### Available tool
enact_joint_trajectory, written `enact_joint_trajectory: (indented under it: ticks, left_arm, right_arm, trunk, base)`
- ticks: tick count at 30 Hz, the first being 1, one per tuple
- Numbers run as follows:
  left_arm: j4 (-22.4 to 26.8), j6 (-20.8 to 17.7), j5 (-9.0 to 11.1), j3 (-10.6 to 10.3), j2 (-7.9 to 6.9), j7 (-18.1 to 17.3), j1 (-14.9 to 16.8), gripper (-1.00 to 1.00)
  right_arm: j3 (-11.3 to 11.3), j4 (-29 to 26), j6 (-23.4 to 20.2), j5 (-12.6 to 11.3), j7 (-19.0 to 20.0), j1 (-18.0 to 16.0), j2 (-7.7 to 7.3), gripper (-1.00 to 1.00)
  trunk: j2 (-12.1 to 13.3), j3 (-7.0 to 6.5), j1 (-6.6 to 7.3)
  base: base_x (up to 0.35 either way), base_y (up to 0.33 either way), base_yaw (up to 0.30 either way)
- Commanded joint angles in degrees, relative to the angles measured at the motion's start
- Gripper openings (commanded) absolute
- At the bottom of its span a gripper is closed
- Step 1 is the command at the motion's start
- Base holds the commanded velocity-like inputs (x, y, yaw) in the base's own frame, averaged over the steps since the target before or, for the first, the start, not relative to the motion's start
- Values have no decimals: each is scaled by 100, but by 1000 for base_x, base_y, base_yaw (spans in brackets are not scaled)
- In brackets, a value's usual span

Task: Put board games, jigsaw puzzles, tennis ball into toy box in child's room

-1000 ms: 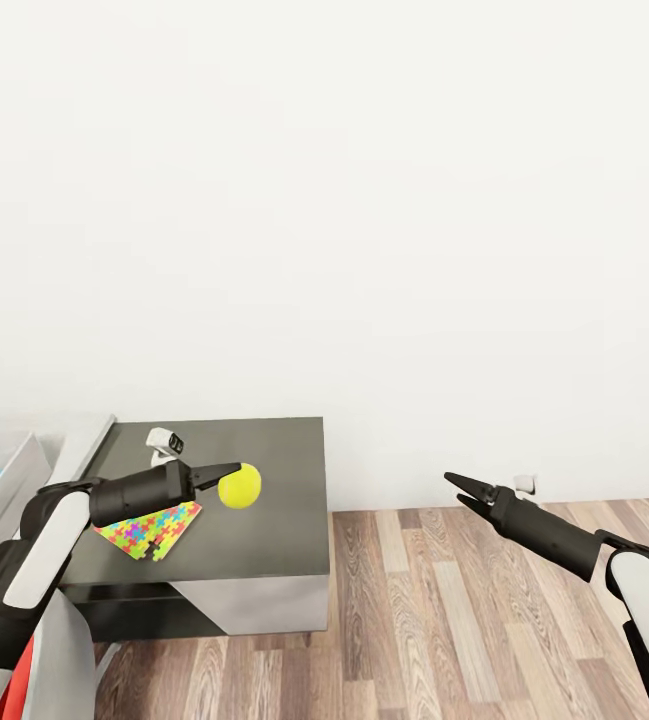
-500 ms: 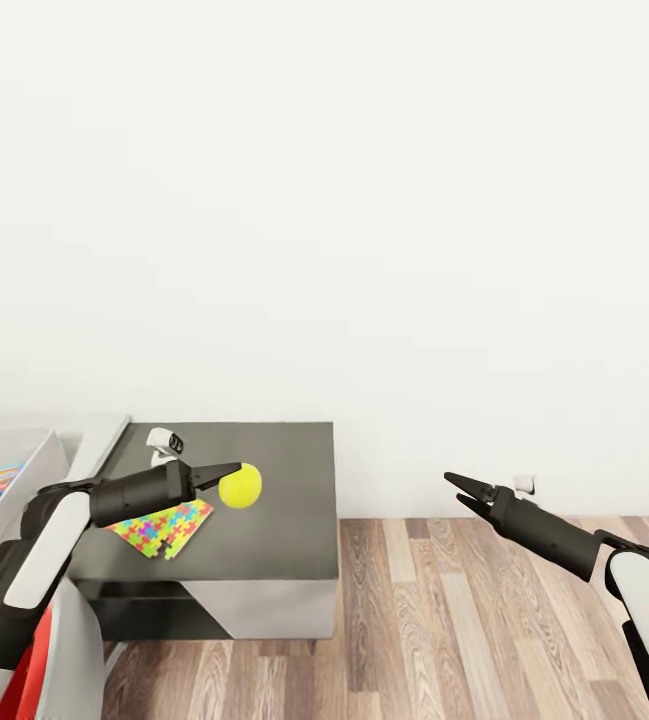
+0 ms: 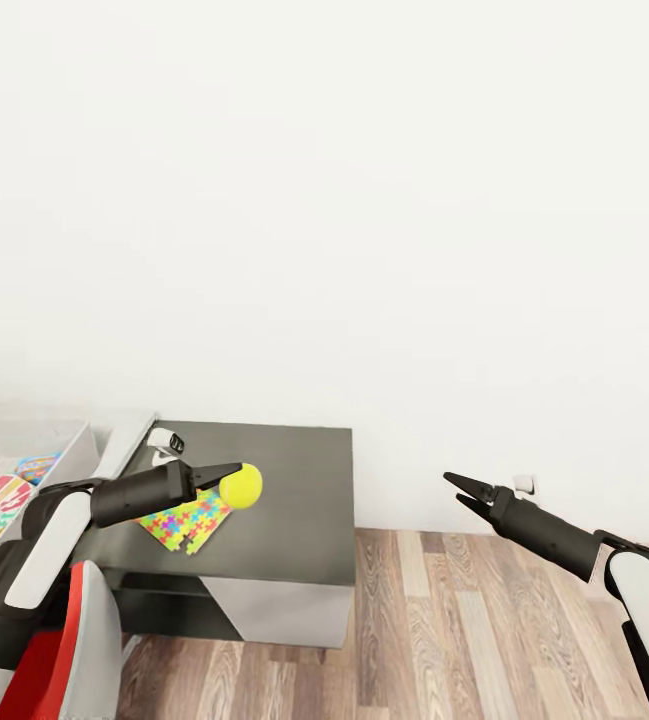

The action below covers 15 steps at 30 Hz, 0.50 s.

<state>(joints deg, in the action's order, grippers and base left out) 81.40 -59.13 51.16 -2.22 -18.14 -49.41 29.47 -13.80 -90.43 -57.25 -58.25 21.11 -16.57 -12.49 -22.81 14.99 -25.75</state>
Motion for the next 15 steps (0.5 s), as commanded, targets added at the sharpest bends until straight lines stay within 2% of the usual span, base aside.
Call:
enact_joint_trajectory:
  ticks: [1, 8, 15]
  left_arm:
    - [-2, -11, -10, -6, -4, -16, 7, -100]
    - [-2, -11, -10, -6, 1, -16, 7, -100]
    - [-2, -11, -10, -6, -1, -16, 7, -100]
  right_arm:
    - [-9, 1, -22, 50, 52, -5, 1, 100]
    - [-15, 7, -15, 57, 53, -5, -5, 100]
    - [-18, 9, -15, 58, 51, -5, 0, 100]
  trunk:
    - [-11, 1, -4]
    - [-11, -61, -4]
    - [-11, -123, -4]
  base:
    - [0, 0, 156]
    - [0, -13, 156]
    - [2, -163, 156]
